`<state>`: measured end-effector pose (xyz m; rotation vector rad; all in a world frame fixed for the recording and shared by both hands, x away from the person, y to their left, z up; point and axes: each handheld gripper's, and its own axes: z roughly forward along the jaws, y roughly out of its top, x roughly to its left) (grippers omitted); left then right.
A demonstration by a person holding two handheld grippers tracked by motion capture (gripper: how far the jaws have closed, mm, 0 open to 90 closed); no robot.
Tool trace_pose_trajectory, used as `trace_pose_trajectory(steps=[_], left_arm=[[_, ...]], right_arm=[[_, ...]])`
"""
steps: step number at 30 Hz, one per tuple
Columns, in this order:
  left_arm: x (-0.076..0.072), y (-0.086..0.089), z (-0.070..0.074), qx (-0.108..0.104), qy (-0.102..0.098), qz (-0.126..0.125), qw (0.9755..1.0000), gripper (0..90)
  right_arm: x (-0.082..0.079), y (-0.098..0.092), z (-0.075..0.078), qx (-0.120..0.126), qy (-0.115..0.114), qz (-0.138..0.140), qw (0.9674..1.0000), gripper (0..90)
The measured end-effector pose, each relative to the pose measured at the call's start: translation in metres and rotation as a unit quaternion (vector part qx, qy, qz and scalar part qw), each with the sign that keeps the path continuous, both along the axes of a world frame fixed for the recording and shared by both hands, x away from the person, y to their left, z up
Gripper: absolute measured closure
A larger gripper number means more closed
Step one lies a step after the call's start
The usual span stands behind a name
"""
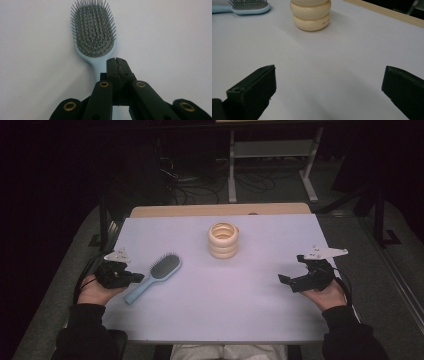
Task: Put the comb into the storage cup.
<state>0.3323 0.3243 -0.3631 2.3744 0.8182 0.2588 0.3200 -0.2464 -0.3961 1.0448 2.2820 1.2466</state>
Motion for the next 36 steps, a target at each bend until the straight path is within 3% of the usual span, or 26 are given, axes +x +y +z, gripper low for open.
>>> trace_pose_trajectory(steps=[3,13,24,29,32,36], left_arm=[[0.001,0.001,0.006,-0.01,-0.005,-0.004,0.9999,90.0],[0.008,0.005,0.027,-0.011,-0.015,-0.002,0.9998,90.0],[0.025,-0.011,0.051,0.015,-0.024,-0.02,0.9994,90.0],[0.034,-0.017,0.049,0.017,-0.021,-0.025,0.9993,90.0],[0.039,-0.017,0.042,0.009,-0.015,-0.023,0.9996,90.0],[0.046,-0.017,0.031,0.014,-0.005,-0.021,0.9997,90.0]], right_arm=[[0.0,-0.001,0.0,0.001,0.0,-0.002,1.0,0.0],[0.0,-0.001,0.0,0.001,0.001,-0.002,1.0,0.0],[0.0,-0.001,0.0,0.002,0.001,-0.002,1.0,0.0],[0.0,-0.001,0.0,0.002,0.0,-0.001,1.0,0.0],[0.0,-0.001,0.0,0.002,0.0,0.0,1.0,0.0],[0.0,-0.001,0.0,0.002,0.0,0.0,1.0,0.0]])
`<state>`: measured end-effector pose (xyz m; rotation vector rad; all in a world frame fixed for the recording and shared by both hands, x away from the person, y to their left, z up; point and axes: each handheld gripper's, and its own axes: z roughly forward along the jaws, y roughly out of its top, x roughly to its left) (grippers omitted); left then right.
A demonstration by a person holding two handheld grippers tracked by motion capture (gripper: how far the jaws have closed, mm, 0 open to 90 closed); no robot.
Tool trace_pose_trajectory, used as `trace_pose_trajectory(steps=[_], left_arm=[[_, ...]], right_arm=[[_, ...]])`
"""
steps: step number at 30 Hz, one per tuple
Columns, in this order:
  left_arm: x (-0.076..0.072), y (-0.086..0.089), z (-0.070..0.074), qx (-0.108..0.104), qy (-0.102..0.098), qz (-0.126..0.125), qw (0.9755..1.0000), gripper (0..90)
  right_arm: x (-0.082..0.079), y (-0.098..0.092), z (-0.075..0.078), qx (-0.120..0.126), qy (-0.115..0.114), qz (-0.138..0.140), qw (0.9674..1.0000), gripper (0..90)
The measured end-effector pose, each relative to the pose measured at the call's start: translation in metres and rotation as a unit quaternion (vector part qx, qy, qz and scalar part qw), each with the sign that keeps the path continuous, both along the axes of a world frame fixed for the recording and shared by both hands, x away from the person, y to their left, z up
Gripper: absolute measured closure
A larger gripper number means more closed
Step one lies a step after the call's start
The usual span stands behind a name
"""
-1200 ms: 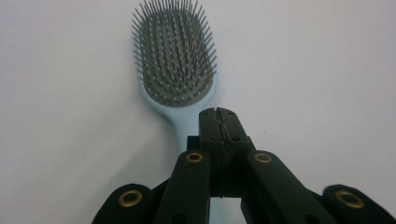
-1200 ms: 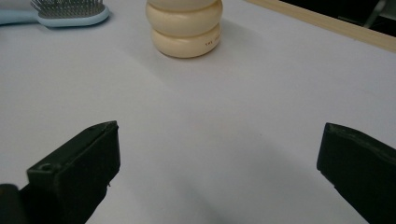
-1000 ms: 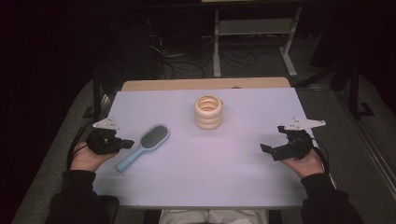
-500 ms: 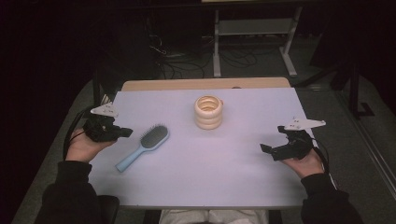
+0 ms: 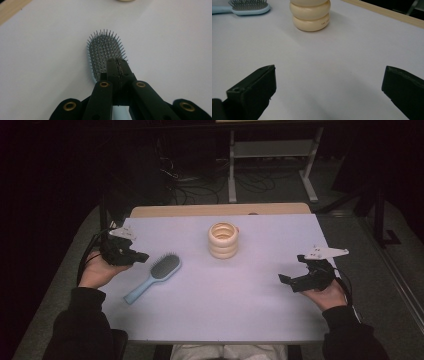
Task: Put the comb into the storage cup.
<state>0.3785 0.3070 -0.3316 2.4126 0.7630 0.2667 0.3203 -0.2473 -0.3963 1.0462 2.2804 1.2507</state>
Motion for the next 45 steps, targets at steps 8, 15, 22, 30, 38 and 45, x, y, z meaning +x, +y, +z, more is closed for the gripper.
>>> trace_pose_trajectory(steps=[8,15,22,30,38,45], left_arm=[[0.012,-0.002,-0.012,0.013,0.015,0.0,0.9998,90.0],[0.016,-0.004,-0.015,0.014,0.022,-0.001,0.9997,90.0],[0.016,-0.004,-0.018,0.016,0.035,-0.006,0.9992,84.1],[0.015,-0.003,-0.021,0.013,0.047,0.005,0.9988,55.7],[0.015,-0.002,-0.026,0.036,0.06,0.027,0.9971,21.5],[0.016,0.0,-0.038,0.032,0.079,0.04,0.9956,5.5]], right_arm=[[0.0,0.001,0.0,-0.004,0.001,0.001,1.0,0.0],[0.0,0.001,0.0,-0.004,0.0,0.002,1.0,0.0],[0.0,0.001,0.0,-0.004,0.002,0.003,1.0,0.0],[0.0,0.001,-0.001,-0.005,0.003,0.004,1.0,0.0],[0.0,0.002,-0.001,-0.005,0.003,0.005,1.0,0.0],[0.0,0.002,-0.001,-0.005,0.005,0.007,1.0,0.0]])
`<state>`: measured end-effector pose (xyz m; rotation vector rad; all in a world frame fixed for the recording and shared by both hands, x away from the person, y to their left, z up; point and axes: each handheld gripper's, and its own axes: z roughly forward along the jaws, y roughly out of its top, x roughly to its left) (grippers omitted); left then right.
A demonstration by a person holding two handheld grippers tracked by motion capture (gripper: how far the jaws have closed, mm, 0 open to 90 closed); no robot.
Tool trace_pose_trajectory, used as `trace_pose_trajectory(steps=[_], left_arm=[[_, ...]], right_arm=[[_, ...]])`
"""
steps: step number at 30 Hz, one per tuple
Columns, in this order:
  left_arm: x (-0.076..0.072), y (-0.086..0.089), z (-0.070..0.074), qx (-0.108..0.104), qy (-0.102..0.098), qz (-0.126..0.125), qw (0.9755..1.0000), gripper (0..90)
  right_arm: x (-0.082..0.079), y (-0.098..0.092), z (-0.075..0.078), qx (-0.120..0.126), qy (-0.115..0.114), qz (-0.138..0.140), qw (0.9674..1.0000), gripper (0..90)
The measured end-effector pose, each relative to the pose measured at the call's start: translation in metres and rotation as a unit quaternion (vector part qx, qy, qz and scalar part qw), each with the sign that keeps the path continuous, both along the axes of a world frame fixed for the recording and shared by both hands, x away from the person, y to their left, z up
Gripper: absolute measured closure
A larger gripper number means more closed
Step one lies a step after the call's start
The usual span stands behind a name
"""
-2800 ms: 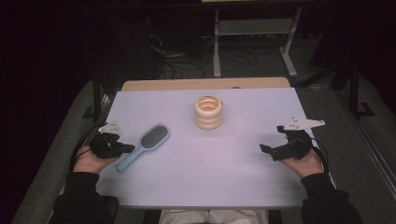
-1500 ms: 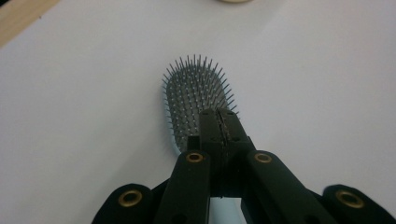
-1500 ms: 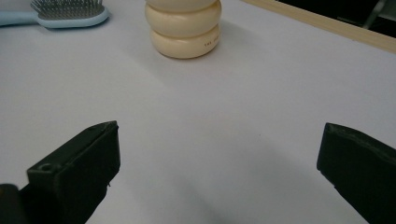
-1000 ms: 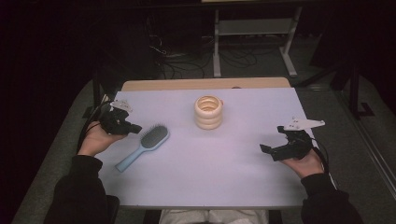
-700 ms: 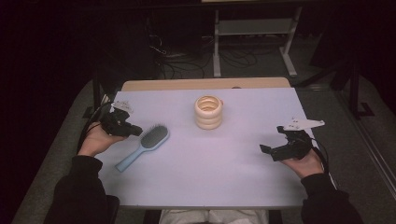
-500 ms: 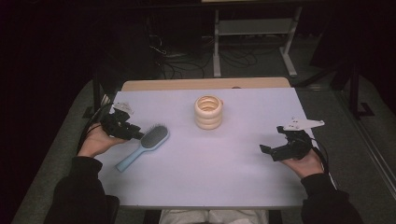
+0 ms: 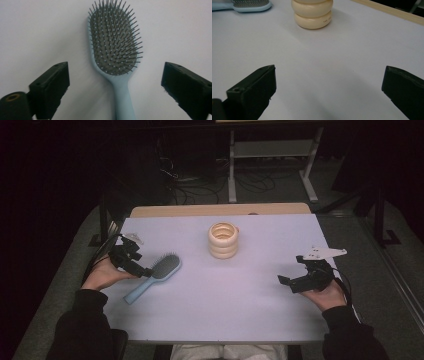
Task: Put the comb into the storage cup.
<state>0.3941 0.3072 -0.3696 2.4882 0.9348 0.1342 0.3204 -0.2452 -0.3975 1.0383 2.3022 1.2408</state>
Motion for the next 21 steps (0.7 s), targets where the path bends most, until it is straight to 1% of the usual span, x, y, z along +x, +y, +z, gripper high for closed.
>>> trace_pose_trajectory(steps=[1,2,3,5,6,8,10,12,15,19,21], left_arm=[[0.0,0.001,-0.001,-0.002,0.004,0.001,1.0,2.6],[0.0,0.001,-0.003,-0.002,0.008,0.0,1.0,1.9],[0.0,0.001,-0.004,0.002,0.015,-0.004,0.9999,0.6],[-0.001,0.0,-0.006,0.012,0.018,-0.008,0.9997,0.0],[-0.001,0.0,-0.007,0.01,0.02,-0.007,0.9997,0.0],[-0.002,0.0,-0.009,0.012,0.02,-0.008,0.9997,0.0],[-0.002,0.0,-0.012,0.012,0.024,-0.01,0.9996,0.0],[-0.003,0.0,-0.016,0.018,0.026,-0.009,0.9995,0.0],[-0.004,0.0,-0.02,0.018,0.031,-0.011,0.9993,0.0],[-0.007,-0.002,-0.025,0.029,0.032,-0.017,0.9989,0.4],[-0.008,-0.003,-0.027,0.03,0.033,-0.018,0.9989,1.3]], right_arm=[[0.0,0.0,0.0,0.0,0.001,0.0,1.0,0.0],[0.0,0.0,0.0,0.0,0.001,0.0,1.0,0.0],[0.0,0.0,0.0,0.0,0.001,0.0,1.0,0.0],[0.0,0.0,0.0,-0.001,0.001,0.0,1.0,0.0],[0.0,0.0,0.0,-0.001,0.002,0.0,1.0,0.0],[0.0,0.0,0.0,-0.002,0.002,0.001,1.0,0.0],[0.0,0.0,0.0,-0.002,0.001,0.001,1.0,0.0],[0.0,0.0,0.0,-0.001,0.001,0.001,1.0,0.0],[0.0,0.0,0.0,-0.002,0.002,0.001,1.0,0.0],[0.0,0.001,0.0,-0.002,0.002,0.001,1.0,0.0],[0.0,0.001,0.0,-0.002,0.002,0.001,1.0,0.0]])
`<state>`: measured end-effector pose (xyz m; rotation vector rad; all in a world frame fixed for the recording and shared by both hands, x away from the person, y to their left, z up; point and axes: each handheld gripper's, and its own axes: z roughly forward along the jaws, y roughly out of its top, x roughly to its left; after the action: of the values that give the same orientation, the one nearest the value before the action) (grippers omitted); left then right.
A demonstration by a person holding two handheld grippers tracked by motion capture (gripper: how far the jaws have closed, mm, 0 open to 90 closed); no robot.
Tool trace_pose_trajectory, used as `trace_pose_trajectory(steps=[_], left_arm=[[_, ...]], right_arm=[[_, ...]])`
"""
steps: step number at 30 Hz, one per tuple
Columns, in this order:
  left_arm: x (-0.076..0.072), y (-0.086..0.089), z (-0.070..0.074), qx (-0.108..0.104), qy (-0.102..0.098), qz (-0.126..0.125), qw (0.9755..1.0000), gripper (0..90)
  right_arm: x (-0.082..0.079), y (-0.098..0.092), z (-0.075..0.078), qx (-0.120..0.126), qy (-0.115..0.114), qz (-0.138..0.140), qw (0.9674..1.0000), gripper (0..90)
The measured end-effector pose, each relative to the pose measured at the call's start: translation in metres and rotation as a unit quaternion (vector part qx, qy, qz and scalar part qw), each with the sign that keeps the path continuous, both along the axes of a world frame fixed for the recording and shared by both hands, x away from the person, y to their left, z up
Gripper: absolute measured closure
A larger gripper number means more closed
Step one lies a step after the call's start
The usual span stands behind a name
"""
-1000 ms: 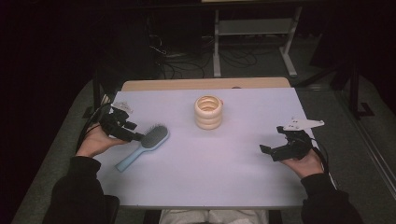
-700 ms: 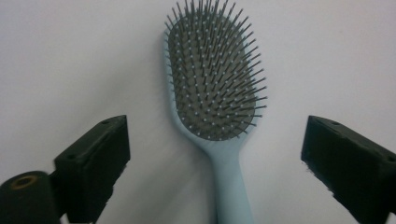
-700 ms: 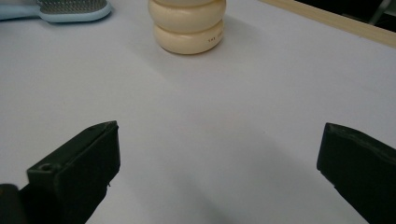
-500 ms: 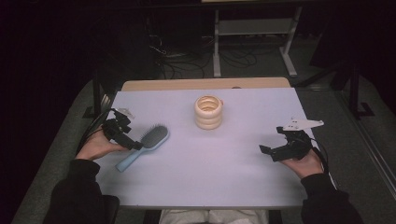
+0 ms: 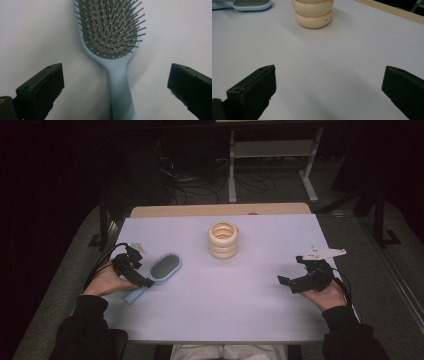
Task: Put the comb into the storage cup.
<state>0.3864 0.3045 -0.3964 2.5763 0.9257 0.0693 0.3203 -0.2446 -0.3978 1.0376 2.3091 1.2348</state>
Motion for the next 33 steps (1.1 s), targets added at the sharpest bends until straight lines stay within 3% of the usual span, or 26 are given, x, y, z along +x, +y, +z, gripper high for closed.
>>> trace_pose_trajectory(steps=[4,13,18,23,33], left_arm=[[-0.002,-0.003,-0.005,0.021,-0.002,0.009,0.9997,10.4],[-0.004,-0.004,-0.015,0.01,0.021,0.009,0.9997,29.8],[-0.005,-0.005,-0.017,0.021,0.019,0.005,0.9996,40.2],[-0.004,-0.004,-0.02,0.027,0.03,0.013,0.9991,46.6],[-0.004,-0.004,-0.02,0.026,0.02,0.016,0.9993,65.9]], right_arm=[[0.0,0.0,0.0,0.0,0.0,0.0,1.0,0.0],[0.0,0.0,0.0,-0.001,0.0,0.0,1.0,0.0],[0.0,0.0,0.0,-0.001,0.0,0.0,1.0,0.0],[0.0,0.001,0.0,-0.003,0.0,0.0,1.0,0.0],[0.0,0.001,0.0,-0.004,-0.001,0.0,1.0,0.0]])
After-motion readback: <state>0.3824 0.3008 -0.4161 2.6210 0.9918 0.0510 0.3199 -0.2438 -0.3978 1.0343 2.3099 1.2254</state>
